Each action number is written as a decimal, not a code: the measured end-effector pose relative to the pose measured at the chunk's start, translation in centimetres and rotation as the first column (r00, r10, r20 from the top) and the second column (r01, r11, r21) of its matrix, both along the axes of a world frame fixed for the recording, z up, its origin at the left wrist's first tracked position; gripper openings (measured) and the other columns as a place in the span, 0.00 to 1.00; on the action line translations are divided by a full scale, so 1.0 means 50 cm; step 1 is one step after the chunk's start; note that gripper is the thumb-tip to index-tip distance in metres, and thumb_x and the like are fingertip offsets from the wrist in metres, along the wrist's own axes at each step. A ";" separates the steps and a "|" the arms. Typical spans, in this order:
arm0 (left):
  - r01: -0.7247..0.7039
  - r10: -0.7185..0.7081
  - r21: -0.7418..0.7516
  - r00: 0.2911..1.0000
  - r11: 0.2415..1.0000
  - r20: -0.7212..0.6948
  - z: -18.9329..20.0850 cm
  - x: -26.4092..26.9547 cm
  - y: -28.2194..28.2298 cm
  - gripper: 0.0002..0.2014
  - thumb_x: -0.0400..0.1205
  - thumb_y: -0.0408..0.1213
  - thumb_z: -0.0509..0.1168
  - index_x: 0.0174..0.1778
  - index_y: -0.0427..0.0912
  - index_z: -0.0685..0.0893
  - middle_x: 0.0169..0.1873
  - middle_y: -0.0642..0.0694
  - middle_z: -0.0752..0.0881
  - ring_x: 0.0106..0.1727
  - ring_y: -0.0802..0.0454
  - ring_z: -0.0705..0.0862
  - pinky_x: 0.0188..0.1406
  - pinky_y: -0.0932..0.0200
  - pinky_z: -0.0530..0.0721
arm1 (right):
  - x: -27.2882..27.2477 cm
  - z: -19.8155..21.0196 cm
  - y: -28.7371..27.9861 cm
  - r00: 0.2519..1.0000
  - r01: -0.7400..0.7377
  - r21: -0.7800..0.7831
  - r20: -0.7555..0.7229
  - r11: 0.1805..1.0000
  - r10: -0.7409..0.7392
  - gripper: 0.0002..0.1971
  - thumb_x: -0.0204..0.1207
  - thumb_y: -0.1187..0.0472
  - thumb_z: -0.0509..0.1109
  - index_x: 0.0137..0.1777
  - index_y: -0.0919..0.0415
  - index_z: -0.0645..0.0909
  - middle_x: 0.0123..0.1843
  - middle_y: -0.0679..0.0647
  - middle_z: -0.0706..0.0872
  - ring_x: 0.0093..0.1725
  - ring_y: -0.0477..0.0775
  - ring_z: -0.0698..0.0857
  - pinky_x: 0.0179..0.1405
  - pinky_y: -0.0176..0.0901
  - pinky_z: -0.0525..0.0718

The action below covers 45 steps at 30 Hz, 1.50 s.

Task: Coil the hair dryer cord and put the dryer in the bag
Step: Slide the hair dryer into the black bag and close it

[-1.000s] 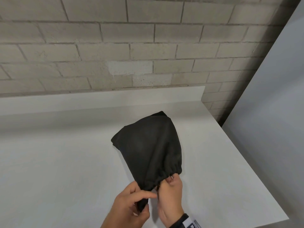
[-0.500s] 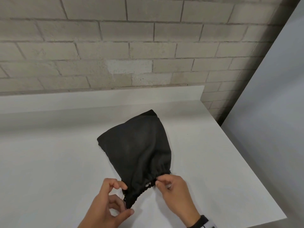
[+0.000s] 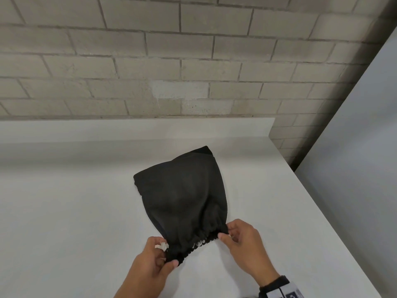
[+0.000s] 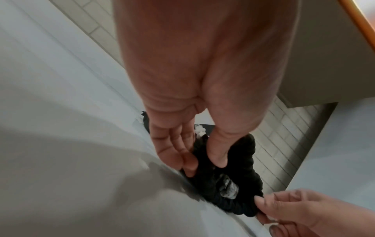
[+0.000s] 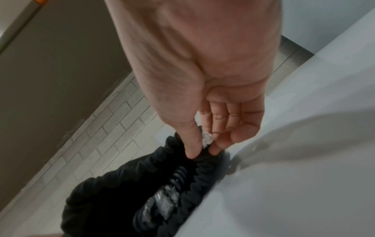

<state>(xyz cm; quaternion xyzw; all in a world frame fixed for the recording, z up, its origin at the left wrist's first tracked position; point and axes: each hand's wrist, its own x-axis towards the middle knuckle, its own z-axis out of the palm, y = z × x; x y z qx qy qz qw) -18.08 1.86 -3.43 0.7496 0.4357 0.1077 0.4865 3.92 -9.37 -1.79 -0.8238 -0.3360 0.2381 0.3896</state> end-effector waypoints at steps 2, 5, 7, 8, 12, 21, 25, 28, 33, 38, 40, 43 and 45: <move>-0.052 0.052 0.005 0.998 0.999 0.044 -0.004 -0.009 0.007 0.13 0.77 0.36 0.75 0.51 0.48 0.78 0.25 0.53 0.84 0.27 0.57 0.80 0.42 0.57 0.84 | 0.000 0.004 -0.004 0.999 0.027 0.030 -0.041 0.999 -0.026 0.06 0.72 0.56 0.79 0.40 0.54 0.84 0.36 0.50 0.89 0.33 0.45 0.84 0.32 0.28 0.81; -0.087 0.091 -0.054 0.992 0.995 0.092 -0.001 -0.015 0.010 0.09 0.76 0.35 0.76 0.44 0.41 0.81 0.24 0.50 0.77 0.28 0.54 0.75 0.41 0.47 0.83 | -0.007 0.018 -0.009 0.993 0.057 0.063 -0.106 0.996 -0.050 0.07 0.74 0.56 0.77 0.38 0.56 0.84 0.36 0.52 0.90 0.36 0.50 0.87 0.34 0.31 0.83; -0.106 0.120 -0.085 0.977 0.991 0.178 0.008 -0.014 0.006 0.11 0.75 0.35 0.77 0.41 0.41 0.79 0.26 0.50 0.76 0.30 0.55 0.74 0.39 0.53 0.79 | -0.015 0.029 -0.012 0.988 0.068 0.084 -0.141 0.994 -0.056 0.08 0.75 0.55 0.75 0.39 0.58 0.84 0.36 0.52 0.89 0.33 0.45 0.84 0.33 0.30 0.82; -0.123 0.142 -0.095 0.963 0.988 0.230 0.013 -0.014 0.005 0.12 0.75 0.36 0.78 0.42 0.42 0.79 0.28 0.48 0.78 0.31 0.54 0.75 0.39 0.57 0.79 | -0.020 0.037 -0.014 0.985 0.068 0.088 -0.161 0.994 -0.053 0.09 0.76 0.54 0.75 0.39 0.58 0.84 0.36 0.52 0.89 0.32 0.43 0.83 0.34 0.31 0.82; -0.141 0.193 -0.170 0.917 0.975 0.349 0.037 -0.020 0.005 0.13 0.75 0.35 0.78 0.51 0.42 0.83 0.39 0.44 0.84 0.38 0.52 0.84 0.42 0.60 0.87 | -0.037 0.061 -0.019 0.970 0.064 0.087 -0.238 0.994 -0.042 0.10 0.74 0.51 0.76 0.39 0.57 0.84 0.38 0.53 0.90 0.35 0.45 0.85 0.42 0.41 0.85; -0.107 0.178 -0.201 0.906 0.974 0.383 0.048 -0.054 0.030 0.10 0.67 0.40 0.83 0.36 0.39 0.91 0.32 0.34 0.88 0.32 0.43 0.88 0.35 0.60 0.87 | -0.030 0.071 -0.045 0.959 0.055 0.090 -0.282 0.994 -0.028 0.09 0.69 0.54 0.81 0.37 0.56 0.85 0.31 0.55 0.88 0.29 0.44 0.81 0.36 0.38 0.83; -0.151 0.215 -0.213 0.923 0.965 0.318 0.051 -0.098 0.057 0.23 0.45 0.42 0.84 0.31 0.31 0.91 0.27 0.29 0.87 0.26 0.42 0.85 0.30 0.58 0.86 | 0.005 0.062 -0.085 0.977 -0.066 0.054 -0.201 0.996 0.076 0.06 0.67 0.58 0.82 0.36 0.53 0.87 0.28 0.47 0.82 0.28 0.43 0.78 0.31 0.30 0.77; -0.074 0.106 -0.128 0.958 0.989 0.265 0.060 -0.126 0.068 0.15 0.55 0.31 0.88 0.35 0.38 0.94 0.29 0.31 0.88 0.28 0.42 0.86 0.33 0.60 0.87 | 0.025 0.059 -0.112 0.974 -0.227 -0.035 -0.036 0.973 0.226 0.09 0.69 0.58 0.81 0.36 0.43 0.85 0.28 0.39 0.82 0.27 0.39 0.76 0.32 0.26 0.75; 0.011 -0.028 0.351 0.999 0.936 0.044 0.061 -0.214 0.120 0.05 0.69 0.52 0.74 0.40 0.67 0.89 0.32 0.60 0.82 0.28 0.67 0.81 0.31 0.79 0.75 | 0.092 0.043 -0.177 0.923 -0.210 -0.158 0.294 0.965 0.249 0.19 0.69 0.59 0.80 0.36 0.30 0.80 0.26 0.42 0.80 0.33 0.41 0.79 0.33 0.29 0.75; 0.039 0.007 0.446 0.995 0.894 -0.101 0.034 -0.237 0.128 0.11 0.74 0.46 0.70 0.41 0.73 0.83 0.39 0.62 0.79 0.31 0.67 0.78 0.31 0.77 0.74 | 0.094 0.038 -0.193 0.921 -0.237 -0.179 0.272 0.955 0.280 0.18 0.71 0.59 0.79 0.36 0.31 0.80 0.28 0.37 0.80 0.30 0.41 0.77 0.31 0.26 0.74; 0.039 0.004 0.444 0.995 0.895 -0.095 0.030 -0.229 0.129 0.15 0.80 0.38 0.72 0.42 0.70 0.83 0.40 0.63 0.82 0.34 0.64 0.81 0.34 0.74 0.76 | 0.087 0.050 -0.184 0.937 -0.268 -0.154 0.186 0.951 0.295 0.15 0.73 0.60 0.78 0.37 0.36 0.81 0.29 0.37 0.80 0.28 0.41 0.75 0.29 0.26 0.72; 0.037 -0.038 0.383 0.999 0.923 -0.005 0.058 -0.178 0.112 0.08 0.82 0.44 0.67 0.42 0.66 0.83 0.41 0.62 0.84 0.39 0.61 0.84 0.37 0.70 0.80 | 0.070 0.071 -0.148 0.935 -0.281 -0.077 0.204 0.957 0.291 0.12 0.74 0.60 0.77 0.38 0.40 0.82 0.34 0.40 0.83 0.29 0.43 0.77 0.30 0.26 0.73; -0.003 -0.026 0.314 0.996 0.949 0.087 0.070 -0.123 0.099 0.05 0.81 0.44 0.66 0.42 0.59 0.85 0.41 0.60 0.87 0.42 0.59 0.85 0.40 0.67 0.82 | 0.045 0.085 -0.107 0.960 -0.235 0.047 0.169 0.971 0.224 0.08 0.73 0.57 0.77 0.42 0.41 0.83 0.40 0.41 0.85 0.30 0.44 0.79 0.33 0.27 0.76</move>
